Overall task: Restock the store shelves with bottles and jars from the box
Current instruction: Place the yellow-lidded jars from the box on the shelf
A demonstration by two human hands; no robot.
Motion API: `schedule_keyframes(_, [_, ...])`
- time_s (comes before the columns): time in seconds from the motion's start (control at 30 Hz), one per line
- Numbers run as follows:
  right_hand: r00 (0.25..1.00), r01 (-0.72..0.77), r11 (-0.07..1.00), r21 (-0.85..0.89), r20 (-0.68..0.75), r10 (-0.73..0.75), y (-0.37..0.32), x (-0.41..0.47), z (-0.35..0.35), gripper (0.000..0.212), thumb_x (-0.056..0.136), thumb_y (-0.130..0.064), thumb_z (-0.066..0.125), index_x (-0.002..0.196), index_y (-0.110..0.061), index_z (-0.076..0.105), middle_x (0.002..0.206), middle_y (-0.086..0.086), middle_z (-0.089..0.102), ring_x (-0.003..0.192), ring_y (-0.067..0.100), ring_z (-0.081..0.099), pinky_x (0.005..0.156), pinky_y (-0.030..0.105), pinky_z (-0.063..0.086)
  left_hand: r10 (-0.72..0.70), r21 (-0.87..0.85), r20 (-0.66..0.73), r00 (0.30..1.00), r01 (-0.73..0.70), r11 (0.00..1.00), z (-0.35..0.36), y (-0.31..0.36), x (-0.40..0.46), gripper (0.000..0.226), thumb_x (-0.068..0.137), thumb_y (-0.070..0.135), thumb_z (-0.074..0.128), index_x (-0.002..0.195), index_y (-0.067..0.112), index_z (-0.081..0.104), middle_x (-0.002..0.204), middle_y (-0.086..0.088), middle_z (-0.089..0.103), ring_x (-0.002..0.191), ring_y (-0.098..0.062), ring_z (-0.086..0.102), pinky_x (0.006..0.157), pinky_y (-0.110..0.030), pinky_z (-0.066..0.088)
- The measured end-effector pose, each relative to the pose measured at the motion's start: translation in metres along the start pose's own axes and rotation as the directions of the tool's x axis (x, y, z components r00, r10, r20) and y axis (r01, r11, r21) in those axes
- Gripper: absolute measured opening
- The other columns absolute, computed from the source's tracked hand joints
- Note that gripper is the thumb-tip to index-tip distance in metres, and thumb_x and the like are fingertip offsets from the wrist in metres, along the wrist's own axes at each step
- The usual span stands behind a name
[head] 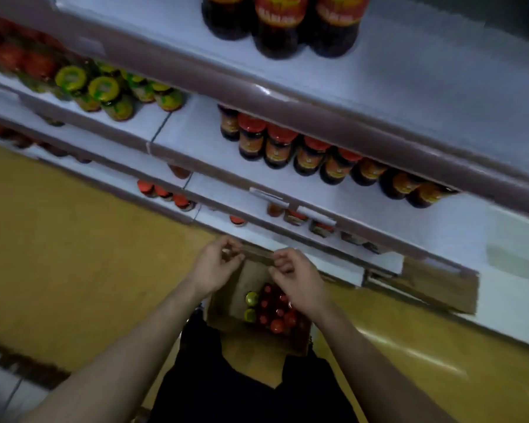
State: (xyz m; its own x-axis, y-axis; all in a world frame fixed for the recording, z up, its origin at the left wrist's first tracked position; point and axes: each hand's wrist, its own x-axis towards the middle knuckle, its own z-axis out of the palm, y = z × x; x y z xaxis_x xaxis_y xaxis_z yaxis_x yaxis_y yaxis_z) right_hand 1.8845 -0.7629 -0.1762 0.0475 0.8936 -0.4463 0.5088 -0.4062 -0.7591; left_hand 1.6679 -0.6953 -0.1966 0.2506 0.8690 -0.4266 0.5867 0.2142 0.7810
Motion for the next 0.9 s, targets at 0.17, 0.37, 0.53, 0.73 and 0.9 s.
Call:
schedule_keyframes(0.17, [0.974,0.082,0.994,-0.076,0.217,-0.064,0.050,-0.004,-0.006,0.021,0.096,-0.025,0.073,0.116,-0.026,0.066,0.104,-0.011,0.064,0.094,0.001,0.063,0.086,0.022,0.054,-0.204,-0.033,-0.165,0.965,0.201,0.979,0.065,-0.024,-0.046,0.016,0.093,0.014,0.074,0.107,0.014,0.068,0.106,-0.002,0.067,0.086,-0.015,0.063,0.067,-0.008,0.042])
schedule_keyframes(0.37, [0.914,0.115,0.969,-0.216,0.405,-0.018,0.084,0.014,0.022,0.014,0.097,-0.022,0.071,0.107,-0.029,0.064,0.099,-0.016,0.062,0.086,-0.004,0.063,0.081,0.025,0.057,-0.362,-0.081,-0.239,0.901,0.353,0.932,0.115,-0.080,-0.068,0.019,0.090,0.015,0.074,0.106,0.020,0.066,0.097,0.006,0.060,0.090,-0.017,0.060,0.076,-0.026,0.043])
schedule_keyframes(0.53, [0.864,0.134,0.933,-0.334,0.500,0.055,0.150,0.064,0.093,0.014,0.099,-0.025,0.069,0.111,-0.031,0.063,0.109,-0.011,0.062,0.093,0.001,0.063,0.077,0.016,0.050,-0.451,-0.066,-0.266,0.852,0.451,0.890,0.162,-0.173,-0.040,0.024,0.089,0.012,0.073,0.112,0.014,0.065,0.103,-0.001,0.058,0.092,-0.021,0.059,0.075,-0.028,0.042])
schedule_keyframes(0.73, [0.804,0.274,0.848,-0.454,0.592,0.057,0.277,0.147,0.215,0.029,0.096,-0.028,0.068,0.125,-0.028,0.062,0.127,-0.006,0.062,0.114,0.018,0.063,0.099,0.041,0.055,-0.482,-0.007,-0.194,0.854,0.490,0.871,0.243,-0.311,0.020,0.031,0.094,0.013,0.066,0.124,0.011,0.060,0.120,-0.006,0.054,0.110,-0.024,0.056,0.088,-0.027,0.042])
schedule_keyframes(0.9, [0.744,0.438,0.676,-0.592,0.661,0.098,0.377,0.205,0.285,0.029,0.095,-0.024,0.070,0.122,-0.026,0.060,0.131,0.000,0.052,0.121,0.025,0.057,0.102,0.046,0.052,-0.586,0.045,-0.053,0.809,0.588,0.808,0.324,-0.407,0.076,0.049,0.094,0.023,0.070,0.136,0.009,0.049,0.124,-0.008,0.051,0.118,-0.027,0.055,0.092,-0.030,0.047])
